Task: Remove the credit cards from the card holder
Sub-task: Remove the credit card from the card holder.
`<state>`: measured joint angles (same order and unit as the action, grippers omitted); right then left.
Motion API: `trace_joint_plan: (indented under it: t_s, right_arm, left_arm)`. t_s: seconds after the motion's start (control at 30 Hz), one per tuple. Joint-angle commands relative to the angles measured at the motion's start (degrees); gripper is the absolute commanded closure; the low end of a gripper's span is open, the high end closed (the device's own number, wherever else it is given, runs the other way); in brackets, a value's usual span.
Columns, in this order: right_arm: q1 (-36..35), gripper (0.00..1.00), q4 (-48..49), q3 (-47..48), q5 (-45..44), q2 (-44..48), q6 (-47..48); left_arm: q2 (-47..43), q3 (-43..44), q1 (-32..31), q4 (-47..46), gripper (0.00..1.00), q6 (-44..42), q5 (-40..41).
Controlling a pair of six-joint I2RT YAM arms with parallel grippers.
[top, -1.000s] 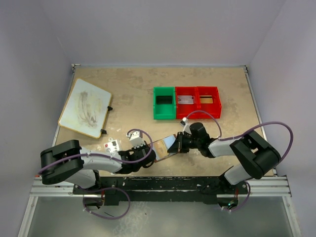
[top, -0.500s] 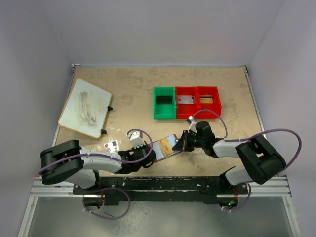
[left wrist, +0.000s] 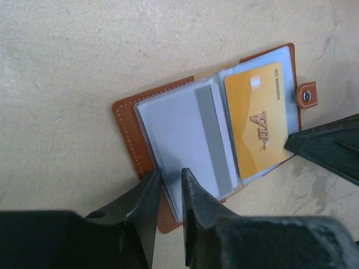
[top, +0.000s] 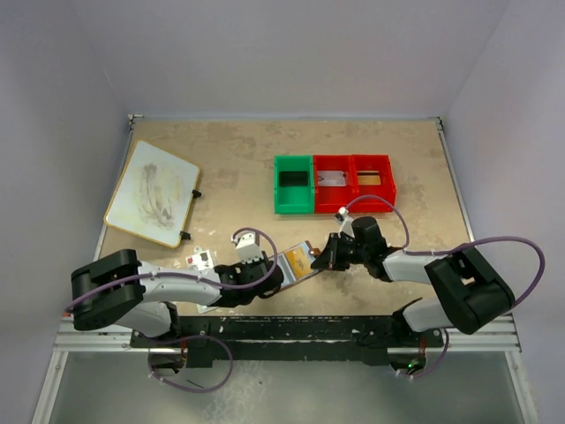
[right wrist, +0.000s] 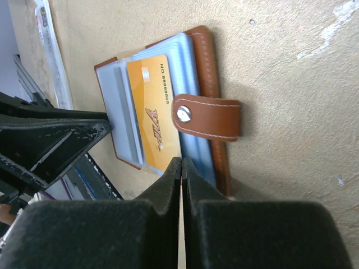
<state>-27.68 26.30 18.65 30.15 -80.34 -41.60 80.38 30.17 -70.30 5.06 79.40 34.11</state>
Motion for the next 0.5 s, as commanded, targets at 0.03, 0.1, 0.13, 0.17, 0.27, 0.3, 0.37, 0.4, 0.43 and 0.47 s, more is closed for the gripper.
trace_joint_plan:
  t_s: [0.03,0.1,0.13,0.17,0.27,0.3,0.37,0.4,0.43,0.47]
  right_arm:
    - [0.2,1.0,0.0,-1.0,-0.2,1.6,1.3]
    - [0.3,1.0,-0.2,-1.4,-0.4,2.4,1.1]
    - [0.3,1.0,-0.1,-1.6,-0.5,2.8,1.0]
    - [0.3,1.0,-0.1,-1.8,-0.5,3.2,0.9]
    - [0.3,1.0,0.1,-2.0,-0.6,4.5,0.7]
    - [0.3,1.0,0.1,-2.0,-0.6,4.8,0.6]
    - [0.2,1.0,0.6,-2.4,-0.4,5.2,0.2]
    - [0.2,1.0,0.9,-2.7,-0.2,5.5,-0.1]
    - [0.2,1.0,1.5,-3.1,0.0,5.7,-0.2]
    - [0.2,1.0,1.8,-3.2,0.1,5.9,-0.5]
  left_arm:
    - [-3.5,2.3,0.7,14.2,0.76,-4.3,-0.4]
    - [-4.4,3.0,1.9,12.5,0.73,-6.2,-1.0]
    - [-4.4,3.6,2.4,11.2,0.72,-7.5,-1.5]
    - [-4.1,4.3,3.1,10.1,0.71,-8.5,-2.2]
    - [-1.9,7.4,4.2,9.4,0.69,-11.5,-3.0]
    - [-1.3,8.7,4.3,10.0,0.69,-11.7,-2.8]
    - [-1.1,9.8,4.3,9.3,0.68,-11.8,-3.1]
    - [-1.4,10.0,4.3,8.4,0.68,-11.9,-3.2]
    - [-1.6,10.5,4.3,7.6,0.67,-12.1,-3.2]
    - [-1.8,11.0,4.4,7.2,0.66,-12.2,-3.0]
